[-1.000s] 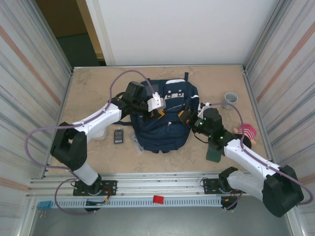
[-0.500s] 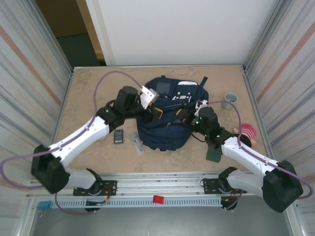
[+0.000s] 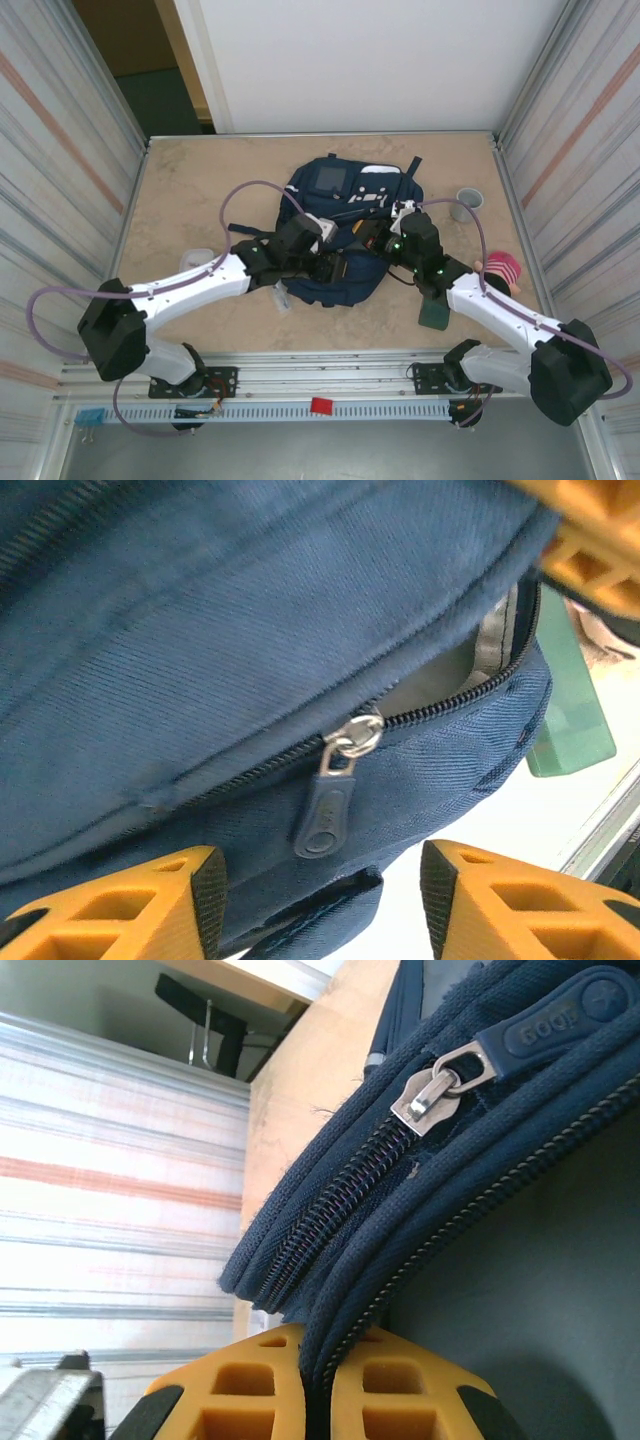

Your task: Pack the student bag

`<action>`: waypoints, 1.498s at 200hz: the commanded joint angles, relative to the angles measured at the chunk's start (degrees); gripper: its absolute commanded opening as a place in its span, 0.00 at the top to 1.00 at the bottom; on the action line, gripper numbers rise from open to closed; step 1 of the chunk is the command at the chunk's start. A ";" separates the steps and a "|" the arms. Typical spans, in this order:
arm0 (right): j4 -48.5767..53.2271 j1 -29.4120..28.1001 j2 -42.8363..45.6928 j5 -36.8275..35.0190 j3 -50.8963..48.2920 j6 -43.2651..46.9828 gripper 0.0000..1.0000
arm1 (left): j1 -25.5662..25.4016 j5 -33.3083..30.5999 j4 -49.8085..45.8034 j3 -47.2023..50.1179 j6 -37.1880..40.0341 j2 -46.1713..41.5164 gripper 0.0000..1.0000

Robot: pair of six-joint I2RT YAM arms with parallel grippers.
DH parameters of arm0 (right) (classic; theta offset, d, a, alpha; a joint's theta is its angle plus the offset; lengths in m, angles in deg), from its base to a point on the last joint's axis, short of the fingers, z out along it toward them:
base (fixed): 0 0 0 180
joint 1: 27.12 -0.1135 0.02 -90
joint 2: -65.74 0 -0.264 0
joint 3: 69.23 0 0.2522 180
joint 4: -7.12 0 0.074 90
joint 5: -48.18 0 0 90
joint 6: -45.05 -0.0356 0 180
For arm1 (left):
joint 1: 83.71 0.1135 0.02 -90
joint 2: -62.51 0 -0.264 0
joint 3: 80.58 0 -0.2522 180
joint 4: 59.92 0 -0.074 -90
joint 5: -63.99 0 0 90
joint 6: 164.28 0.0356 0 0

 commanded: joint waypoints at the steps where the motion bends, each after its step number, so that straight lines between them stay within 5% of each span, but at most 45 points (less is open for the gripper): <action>1: -2.97 -0.74 -0.62 2.98 2.97 1.56 1.00 | -1.21 -2.14 1.05 -1.94 -2.73 0.65 0.46; 67: -3.02 -0.96 -0.59 3.95 3.46 1.68 1.00 | -1.41 -10.72 3.28 -1.99 -2.88 2.44 0.58; 129: -1.07 -0.39 -0.15 5.19 3.93 3.21 1.00 | -1.43 -10.95 2.15 -1.54 -1.66 2.90 1.00; 203: 2.30 7.15 1.96 12.41 4.57 4.43 1.00 | 2.49 -14.40 -0.54 7.43 0.82 -4.44 1.00; 258: 3.57 12.38 2.54 16.56 3.80 3.39 1.00 | 6.42 -5.33 6.28 10.75 7.91 -7.93 1.00; 282: -2.89 8.54 3.40 11.73 -1.74 -2.45 0.63 | 6.30 2.42 11.87 10.88 7.30 -7.61 1.00; 299: -5.60 2.87 4.20 4.15 -4.99 -6.18 0.52 | 5.54 3.94 13.92 10.45 7.43 -6.66 1.00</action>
